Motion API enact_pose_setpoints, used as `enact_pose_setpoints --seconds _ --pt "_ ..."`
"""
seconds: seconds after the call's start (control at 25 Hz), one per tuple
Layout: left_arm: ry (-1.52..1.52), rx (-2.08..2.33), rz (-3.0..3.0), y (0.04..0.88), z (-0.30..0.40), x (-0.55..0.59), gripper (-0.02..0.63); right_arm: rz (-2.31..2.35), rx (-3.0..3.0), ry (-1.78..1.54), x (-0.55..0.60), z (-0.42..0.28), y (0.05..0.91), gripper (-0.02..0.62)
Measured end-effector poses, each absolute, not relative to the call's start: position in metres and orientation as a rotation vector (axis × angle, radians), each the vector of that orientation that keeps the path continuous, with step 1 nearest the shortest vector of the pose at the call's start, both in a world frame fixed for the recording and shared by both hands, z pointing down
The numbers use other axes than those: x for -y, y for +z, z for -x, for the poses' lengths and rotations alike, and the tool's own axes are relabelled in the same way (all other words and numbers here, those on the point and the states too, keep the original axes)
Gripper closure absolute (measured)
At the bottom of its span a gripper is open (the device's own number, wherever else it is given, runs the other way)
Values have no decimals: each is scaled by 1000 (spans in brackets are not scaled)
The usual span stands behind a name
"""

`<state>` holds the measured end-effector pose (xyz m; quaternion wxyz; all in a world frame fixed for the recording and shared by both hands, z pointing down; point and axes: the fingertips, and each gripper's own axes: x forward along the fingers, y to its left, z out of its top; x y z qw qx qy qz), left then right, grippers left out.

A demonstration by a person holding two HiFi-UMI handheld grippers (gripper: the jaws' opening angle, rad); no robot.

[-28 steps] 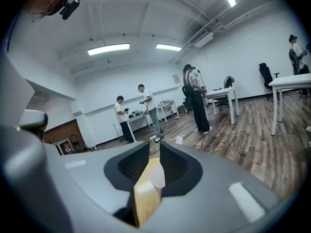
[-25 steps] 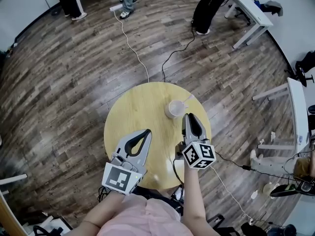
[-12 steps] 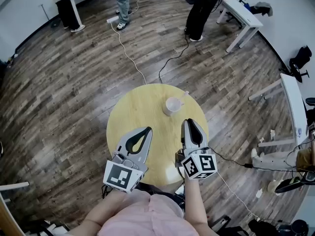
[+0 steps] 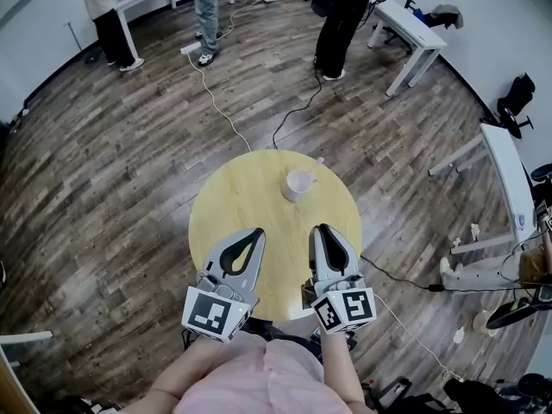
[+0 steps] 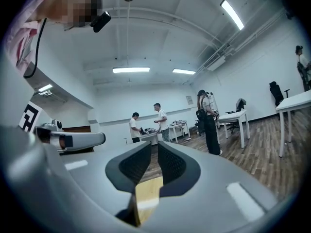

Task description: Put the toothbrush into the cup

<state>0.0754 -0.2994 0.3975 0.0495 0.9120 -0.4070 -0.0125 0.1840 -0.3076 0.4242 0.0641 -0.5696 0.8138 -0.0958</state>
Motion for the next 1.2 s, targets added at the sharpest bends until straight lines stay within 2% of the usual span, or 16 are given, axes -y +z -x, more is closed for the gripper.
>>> enact_pose_setpoints --seconds 0.76,1.2 --pt "-70 1184 -2870 388 -70 257 607 1712 -2513 -281 247 -158 427 552" --pt "107 1138 -2821 422 -56 237 607 1714 -2560 -306 227 -152 443 561"
